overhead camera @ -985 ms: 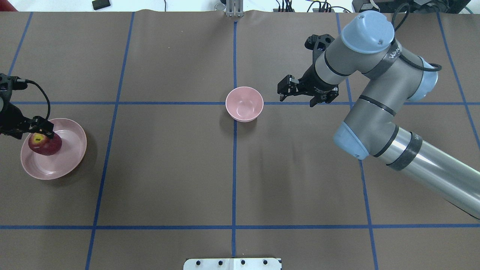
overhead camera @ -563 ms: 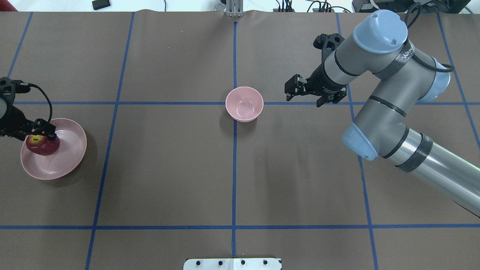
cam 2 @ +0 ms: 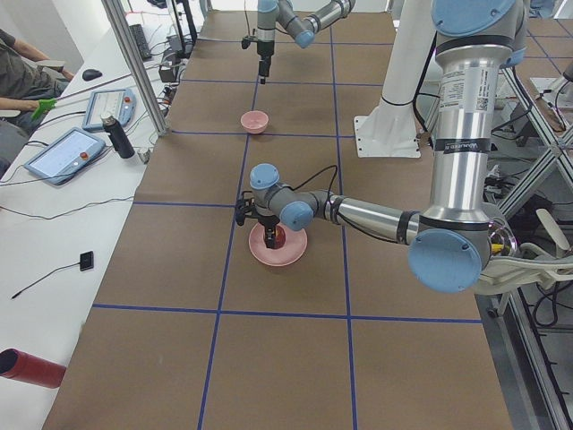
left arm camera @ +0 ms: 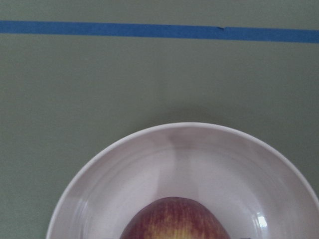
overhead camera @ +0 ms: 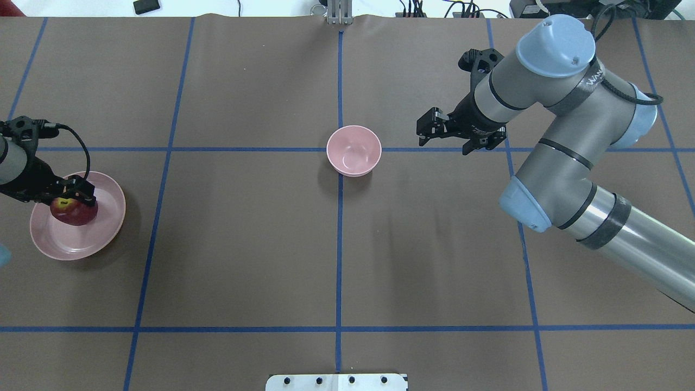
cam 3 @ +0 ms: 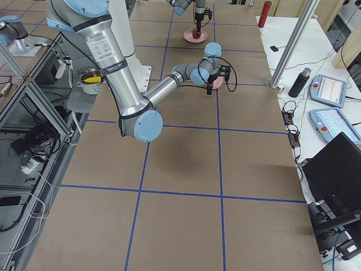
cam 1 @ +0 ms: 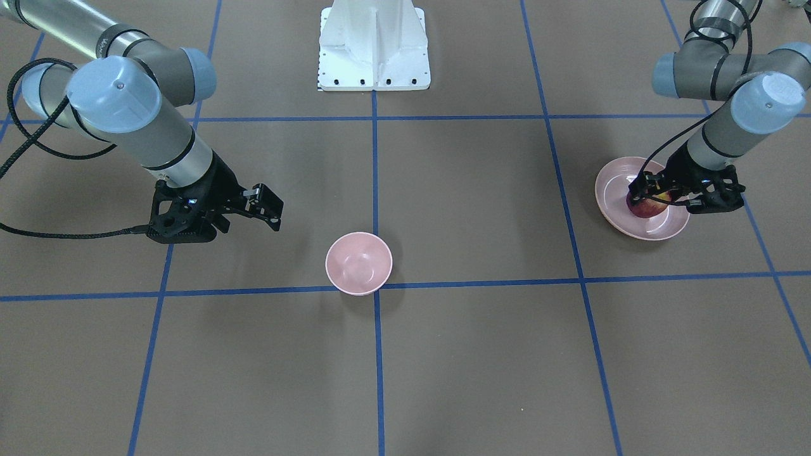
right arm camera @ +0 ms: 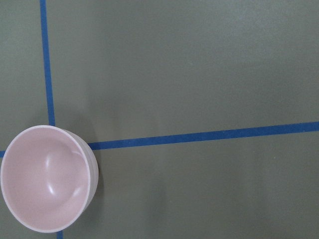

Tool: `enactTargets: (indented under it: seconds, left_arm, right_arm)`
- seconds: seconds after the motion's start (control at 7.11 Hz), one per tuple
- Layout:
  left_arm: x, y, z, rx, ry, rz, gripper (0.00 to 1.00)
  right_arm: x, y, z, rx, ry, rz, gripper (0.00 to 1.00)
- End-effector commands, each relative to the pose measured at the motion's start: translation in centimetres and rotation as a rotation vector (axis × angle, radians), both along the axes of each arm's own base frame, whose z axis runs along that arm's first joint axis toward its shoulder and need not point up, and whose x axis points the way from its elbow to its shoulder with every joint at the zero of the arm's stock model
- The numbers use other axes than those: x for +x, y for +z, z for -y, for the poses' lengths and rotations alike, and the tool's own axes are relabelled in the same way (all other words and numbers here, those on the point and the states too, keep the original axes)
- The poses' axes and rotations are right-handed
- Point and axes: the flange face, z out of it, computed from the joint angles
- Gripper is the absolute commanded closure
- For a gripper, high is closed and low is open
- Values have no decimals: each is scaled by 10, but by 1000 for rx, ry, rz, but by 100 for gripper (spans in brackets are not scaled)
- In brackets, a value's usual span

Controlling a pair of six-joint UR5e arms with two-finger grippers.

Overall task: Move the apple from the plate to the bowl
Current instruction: 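Close the left gripper on the red apple and lift it off the plate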

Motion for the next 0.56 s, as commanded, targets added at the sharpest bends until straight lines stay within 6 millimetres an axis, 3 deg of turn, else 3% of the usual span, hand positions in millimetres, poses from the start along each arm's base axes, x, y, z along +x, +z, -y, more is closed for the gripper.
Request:
enactTargets:
  seconds: [0.0, 0.14, 0.28, 0.42]
  left_arm:
    - [3, -58, -6, -21, 22, -89, 100]
    - [21, -124, 20, -48, -14, -100, 100]
    - [45, -192, 48, -81, -84, -134, 100]
    - [94, -247, 47, -81, -110, -157, 100]
  right_arm:
    - [36, 16, -1, -12, 31, -3, 0]
    - [88, 42, 9, -19, 24, 5, 0]
    - [141, 89, 10, 20, -9, -23, 0]
    - [177, 140, 0, 70, -53, -77, 0]
